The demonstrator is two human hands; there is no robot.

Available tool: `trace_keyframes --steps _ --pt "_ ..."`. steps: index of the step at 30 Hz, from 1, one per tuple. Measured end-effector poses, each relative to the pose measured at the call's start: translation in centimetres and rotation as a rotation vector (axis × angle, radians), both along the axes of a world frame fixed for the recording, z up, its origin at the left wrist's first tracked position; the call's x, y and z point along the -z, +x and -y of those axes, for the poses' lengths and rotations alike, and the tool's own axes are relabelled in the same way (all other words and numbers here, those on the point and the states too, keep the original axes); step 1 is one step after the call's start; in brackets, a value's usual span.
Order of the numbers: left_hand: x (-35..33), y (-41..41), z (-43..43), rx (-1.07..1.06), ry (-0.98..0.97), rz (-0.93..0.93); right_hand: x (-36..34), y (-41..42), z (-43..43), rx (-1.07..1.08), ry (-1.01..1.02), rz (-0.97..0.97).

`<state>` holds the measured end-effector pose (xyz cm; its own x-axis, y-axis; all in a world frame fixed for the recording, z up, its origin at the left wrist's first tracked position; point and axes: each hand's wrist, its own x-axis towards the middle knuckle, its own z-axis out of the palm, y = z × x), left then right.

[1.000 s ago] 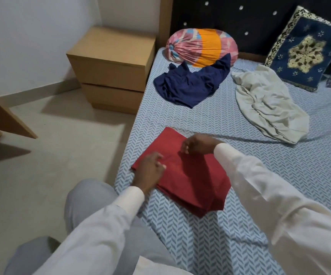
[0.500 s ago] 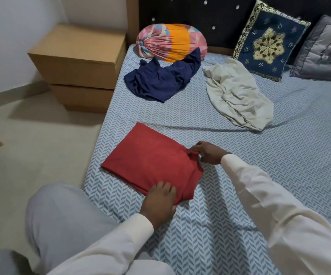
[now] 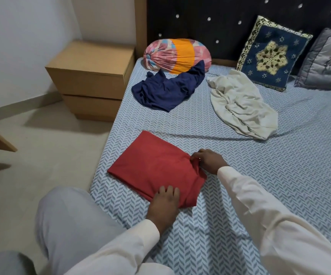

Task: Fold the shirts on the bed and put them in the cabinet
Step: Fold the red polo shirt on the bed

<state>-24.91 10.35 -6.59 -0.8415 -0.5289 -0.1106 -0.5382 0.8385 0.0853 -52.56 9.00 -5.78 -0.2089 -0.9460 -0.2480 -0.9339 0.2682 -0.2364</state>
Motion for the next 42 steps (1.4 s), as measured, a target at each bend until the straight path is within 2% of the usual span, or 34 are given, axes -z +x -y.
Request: trace_keyframes --steps 3,5,8,11,14,17,20,23,25,27,28,31,32,35,39,42 --pt "-0.7 0.6 1.6 0.024 0.031 -0.087 -1.0 -0.2 0.6 0.028 0.000 0.101" --pt "-2.4 1.6 2.6 0.004 0.042 -0.197 -2.7 -0.1 0.6 0.099 -0.127 0.274" --pt "-7.2 3.8 5.0 -0.013 0.065 -0.477 -6.6 1.0 0.0 0.156 -0.387 0.448" --pt "-12.9 7.1 7.6 -0.076 0.185 -0.791 -11.8 3.5 -1.9 0.201 -0.546 0.673" --pt "-17.9 10.2 8.5 -0.110 0.276 -1.026 -16.4 6.9 -4.9 0.154 -0.706 0.884" --pt "-20.2 11.5 8.4 -0.144 0.489 -1.182 -18.2 9.6 -7.5 0.153 -0.871 1.061" --pt "-19.9 11.1 8.8 -0.123 0.677 -1.258 -17.8 11.3 -8.5 0.219 -0.945 1.125" --pt "-17.9 9.5 10.3 -0.214 0.842 -1.215 -15.9 11.0 -7.7 0.360 -0.913 1.131" --pt "-15.9 7.2 12.5 -0.357 0.938 -1.172 -13.9 10.0 -5.7 0.506 -0.886 1.103" --pt "-13.0 4.8 15.0 -0.530 1.039 -1.053 -10.8 8.7 -3.4 0.706 -0.805 1.066" --pt "-10.6 4.1 16.2 -0.605 1.065 -0.919 -8.9 8.4 -2.5 0.775 -0.671 1.038" --pt "-3.3 4.1 16.0 -0.690 0.963 -0.304 -2.3 9.3 -2.8 0.849 -0.184 0.841" --pt "-1.7 4.8 15.1 -0.710 0.903 -0.176 -1.7 10.4 -3.8 0.857 -0.116 0.775" --pt "-1.7 6.7 12.0 -0.708 0.771 -0.129 -0.7 12.8 -6.7 0.903 -0.162 0.748" --pt "-1.9 8.0 9.7 -0.610 0.775 0.069 -0.6 14.4 -9.7 0.898 0.013 0.801" --pt "-2.1 8.7 8.7 -0.593 0.745 0.126 -0.5 14.5 -10.8 0.891 0.073 0.867"
